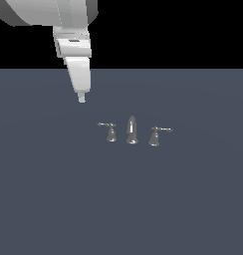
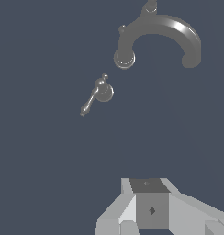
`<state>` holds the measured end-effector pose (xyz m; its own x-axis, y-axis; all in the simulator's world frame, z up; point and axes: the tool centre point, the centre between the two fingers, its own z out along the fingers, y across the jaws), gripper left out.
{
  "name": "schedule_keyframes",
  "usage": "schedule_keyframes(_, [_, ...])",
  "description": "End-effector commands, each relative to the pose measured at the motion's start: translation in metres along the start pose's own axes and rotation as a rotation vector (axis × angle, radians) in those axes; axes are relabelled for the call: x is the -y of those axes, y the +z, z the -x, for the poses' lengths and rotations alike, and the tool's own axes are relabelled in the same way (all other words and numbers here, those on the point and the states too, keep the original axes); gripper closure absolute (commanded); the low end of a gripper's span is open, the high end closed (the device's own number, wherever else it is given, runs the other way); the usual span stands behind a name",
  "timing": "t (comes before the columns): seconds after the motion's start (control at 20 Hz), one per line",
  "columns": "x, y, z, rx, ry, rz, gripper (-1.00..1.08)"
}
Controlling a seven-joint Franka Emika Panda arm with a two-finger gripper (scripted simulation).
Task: Turn on the faucet by rotating a designated handle.
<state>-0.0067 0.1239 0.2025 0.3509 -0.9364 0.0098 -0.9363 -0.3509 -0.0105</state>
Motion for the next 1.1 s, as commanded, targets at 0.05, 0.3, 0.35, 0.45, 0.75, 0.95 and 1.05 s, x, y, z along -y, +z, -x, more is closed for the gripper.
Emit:
schedule_keyframes(0.05, [0.017,0.020,-0.010,-0.001,0.080,0.002,1.08])
schedule_keyframes(0.3, [0.042,0.051,-0.029,-0.001,0.210,0.006,1.08])
schedule_keyframes(0.35, [0.046,0.057,-0.033,-0.001,0.236,0.007,1.08])
schedule_keyframes(0.45, [0.055,0.069,-0.042,-0.001,0.288,0.008,1.08])
schedule_keyframes(0.75, [0.076,0.100,-0.067,0.000,0.420,0.011,1.08])
schedule_keyframes(0.95, [0.085,0.114,-0.080,0.002,0.483,0.012,1.08])
schedule_keyframes(1.05, [0.089,0.120,-0.085,0.003,0.507,0.012,1.08])
